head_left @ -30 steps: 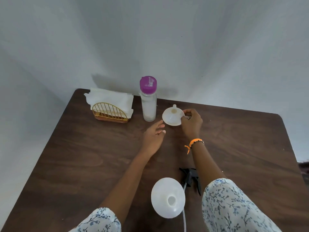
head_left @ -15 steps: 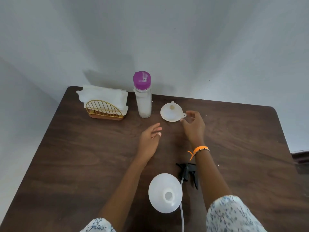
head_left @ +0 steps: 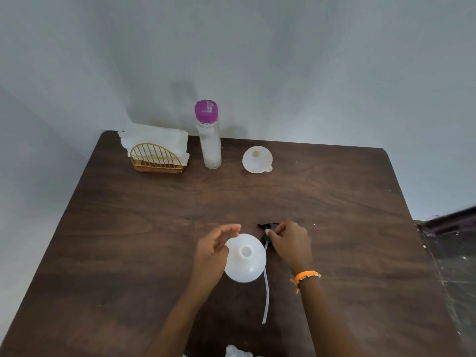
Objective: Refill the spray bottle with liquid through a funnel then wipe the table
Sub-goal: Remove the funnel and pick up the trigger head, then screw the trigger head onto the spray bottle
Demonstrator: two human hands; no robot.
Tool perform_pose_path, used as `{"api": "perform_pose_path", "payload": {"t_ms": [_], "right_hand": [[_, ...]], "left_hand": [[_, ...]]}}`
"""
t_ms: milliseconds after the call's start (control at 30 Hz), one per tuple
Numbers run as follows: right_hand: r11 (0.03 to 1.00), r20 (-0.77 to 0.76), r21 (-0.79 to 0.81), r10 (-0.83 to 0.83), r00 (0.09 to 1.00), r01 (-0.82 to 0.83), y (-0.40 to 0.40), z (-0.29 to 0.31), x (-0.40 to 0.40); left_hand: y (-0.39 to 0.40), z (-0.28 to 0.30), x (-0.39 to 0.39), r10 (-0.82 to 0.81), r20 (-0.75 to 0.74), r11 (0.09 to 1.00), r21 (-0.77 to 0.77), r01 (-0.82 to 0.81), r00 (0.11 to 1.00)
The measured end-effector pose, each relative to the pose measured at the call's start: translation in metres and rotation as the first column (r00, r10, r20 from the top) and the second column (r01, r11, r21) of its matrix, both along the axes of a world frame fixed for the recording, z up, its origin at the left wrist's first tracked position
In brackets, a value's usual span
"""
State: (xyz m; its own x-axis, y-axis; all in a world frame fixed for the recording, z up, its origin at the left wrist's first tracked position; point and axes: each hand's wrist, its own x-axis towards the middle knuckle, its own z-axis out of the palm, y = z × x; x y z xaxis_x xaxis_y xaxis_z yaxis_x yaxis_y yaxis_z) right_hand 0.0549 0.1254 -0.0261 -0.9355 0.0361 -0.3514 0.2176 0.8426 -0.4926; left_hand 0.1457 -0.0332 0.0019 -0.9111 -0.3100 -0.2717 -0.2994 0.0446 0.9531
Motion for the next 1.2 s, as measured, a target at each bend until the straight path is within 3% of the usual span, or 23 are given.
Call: {"api": "perform_pose_path", "payload": {"t_ms": [167,367,500,633,833,1033,1200], "right_hand": [[0.993,0.014,0.120,0.019,1.000,-0.020,-0.013,0.002,0.005],[0.996,0.066,0.083,-0.040,0.997,0.035,-0.012,-0.001,0.002],[0.984,0.063,-0.093,-0.145,0.987,0.150,-0.002,0.001,-0.001],[0.898,-0.016,-0.342,-0.299,0.954,0.276,0.007,0.023,-0.003],[0.602,-0.094,-0.772,-0.428,0.899,0.205,0.011,0.093,0.004],[0.488,-0.216,-0.870,-0.509,0.833,0.072,0.007,0.150,0.022],[0.499,-0.292,-0.866,-0.458,0.840,-0.029,0.001,0.170,0.036]], "left_hand": [[0.009,-0.001,0.016,-0.135,-0.052,0.990,-0.053,0.133,0.989],[0.012,0.000,0.020,-0.193,-0.079,0.978,-0.102,0.184,0.978],[0.013,-0.002,0.021,-0.199,-0.058,0.968,-0.167,0.187,0.978],[0.017,0.001,0.021,-0.154,-0.075,0.979,-0.146,0.142,0.985],[0.019,-0.005,0.023,-0.121,-0.098,0.985,-0.136,0.107,0.988],[0.016,-0.004,0.021,-0.138,-0.088,0.973,-0.201,0.118,0.987],[0.017,-0.002,0.019,-0.131,-0.069,0.975,-0.189,0.116,0.989]]}}
